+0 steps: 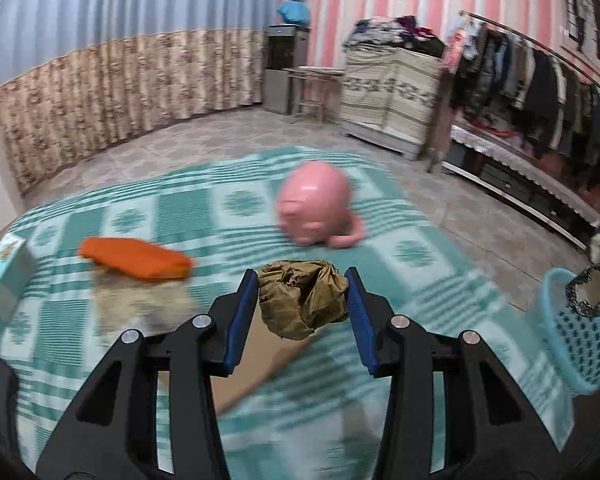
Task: Collect trash
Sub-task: 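Carry the brown paper and black cup over the blue basket, then open both grippers to drop the paper and cup into the basket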
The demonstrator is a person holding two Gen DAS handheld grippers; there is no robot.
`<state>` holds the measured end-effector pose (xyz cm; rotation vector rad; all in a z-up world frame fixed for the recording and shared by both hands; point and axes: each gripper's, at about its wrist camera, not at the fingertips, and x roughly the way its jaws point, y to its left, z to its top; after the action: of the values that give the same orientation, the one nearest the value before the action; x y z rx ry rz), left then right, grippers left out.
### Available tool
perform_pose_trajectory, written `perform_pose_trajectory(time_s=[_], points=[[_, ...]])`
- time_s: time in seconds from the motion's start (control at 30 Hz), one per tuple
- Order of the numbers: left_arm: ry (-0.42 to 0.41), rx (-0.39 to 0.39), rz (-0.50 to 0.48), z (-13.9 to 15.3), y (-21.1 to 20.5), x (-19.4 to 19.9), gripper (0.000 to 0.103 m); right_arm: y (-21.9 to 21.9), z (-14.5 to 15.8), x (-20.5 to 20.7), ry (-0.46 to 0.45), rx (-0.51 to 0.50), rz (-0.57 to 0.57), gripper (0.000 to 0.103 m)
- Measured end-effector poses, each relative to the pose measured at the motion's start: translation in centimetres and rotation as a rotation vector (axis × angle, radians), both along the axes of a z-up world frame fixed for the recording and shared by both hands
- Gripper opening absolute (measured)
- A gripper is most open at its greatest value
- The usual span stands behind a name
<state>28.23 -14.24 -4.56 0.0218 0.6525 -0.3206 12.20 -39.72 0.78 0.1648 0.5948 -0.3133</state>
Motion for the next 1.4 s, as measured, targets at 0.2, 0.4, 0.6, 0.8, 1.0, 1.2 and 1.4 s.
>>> perform_pose_trajectory(time_s=[0.2,0.4,0.6,0.8,1.0,1.2,1.4], points=[[0.005,0.008,-0.116,0.0,-8.0,-2.5,0.043,-4.7,0.0,-2.4,0.001,-0.035,-0.083,0.068],[0.018,0.041,-0.211,-0.7,-14.0,-4.5,0.043,-8.4,-1.0,-4.1,0.004,-0.029,-0.134,0.068],[-0.053,0.068,-0.314,0.2,-19.7,-6.7,0.043,-10.4,-1.9,-4.9,0.004,-0.009,-0.17,0.068],[-0.08,0.085,-0.431,0.1,-25.2,-8.2,0.043,-12.2,-3.3,-6.8,0.021,-0.006,-0.215,0.068],[-0.066,0.046,-0.511,-0.6,-28.7,-9.6,0.044,-13.5,-5.1,-8.9,0.036,0.031,-0.26,0.068],[-0.08,0.044,-0.541,-0.5,-31.2,-10.4,0.045,-13.5,-5.1,-9.1,0.022,0.038,-0.261,0.068],[-0.122,0.042,-0.489,0.0,-30.4,-10.4,0.078,-13.2,-4.7,-8.9,0.012,0.037,-0.252,0.068]])
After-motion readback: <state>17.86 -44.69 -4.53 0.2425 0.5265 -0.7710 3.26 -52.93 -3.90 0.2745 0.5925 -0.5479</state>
